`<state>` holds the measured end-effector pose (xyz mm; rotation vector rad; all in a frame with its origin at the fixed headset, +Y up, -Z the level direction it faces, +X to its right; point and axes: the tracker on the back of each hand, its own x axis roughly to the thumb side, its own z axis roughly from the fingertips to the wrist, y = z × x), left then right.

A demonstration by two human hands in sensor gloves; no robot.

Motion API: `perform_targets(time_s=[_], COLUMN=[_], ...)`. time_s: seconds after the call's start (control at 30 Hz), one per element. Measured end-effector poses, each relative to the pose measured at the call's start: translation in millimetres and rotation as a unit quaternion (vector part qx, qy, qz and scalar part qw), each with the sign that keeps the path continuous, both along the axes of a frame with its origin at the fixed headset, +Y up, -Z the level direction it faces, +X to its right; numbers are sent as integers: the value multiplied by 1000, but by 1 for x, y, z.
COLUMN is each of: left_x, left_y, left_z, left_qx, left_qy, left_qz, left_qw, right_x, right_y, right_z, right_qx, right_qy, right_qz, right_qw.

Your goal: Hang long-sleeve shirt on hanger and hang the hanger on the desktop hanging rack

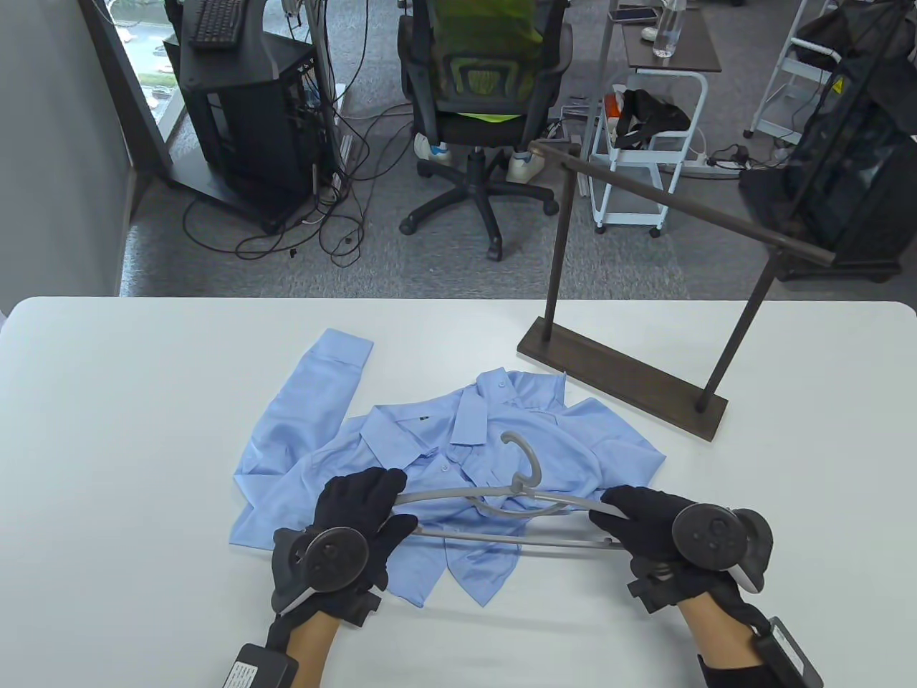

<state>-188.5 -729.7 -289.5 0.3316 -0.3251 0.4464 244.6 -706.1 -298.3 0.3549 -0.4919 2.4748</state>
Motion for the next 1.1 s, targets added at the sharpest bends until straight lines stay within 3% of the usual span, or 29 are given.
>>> perform_targets(time_s=[0.17,0.4,0.63,0.73,0.87,1.1], left_x=[-17,7,24,23,22,22], left_y=[12,9,-5,-16,-29,-24], left_z=[-19,-73,-130,-148,-159,-157], left_qx=[1,-90,-164,-221,-257,-215], left_qy=[55,80,117,119,115,125], left_qz=[11,-132,-198,-208,-195,-199], left_qw=[998,984,959,945,939,948], right_x=[26,53,59,59,59,59], right_y=[16,23,25,25,25,25], right_z=[3,6,6,6,5,5], right_qx=[18,16,5,1,-5,-8], right_qy=[-62,-129,-143,-144,-145,-149], right_qz=[-14,-41,-41,-33,-26,-25], right_qw=[998,991,989,989,989,988])
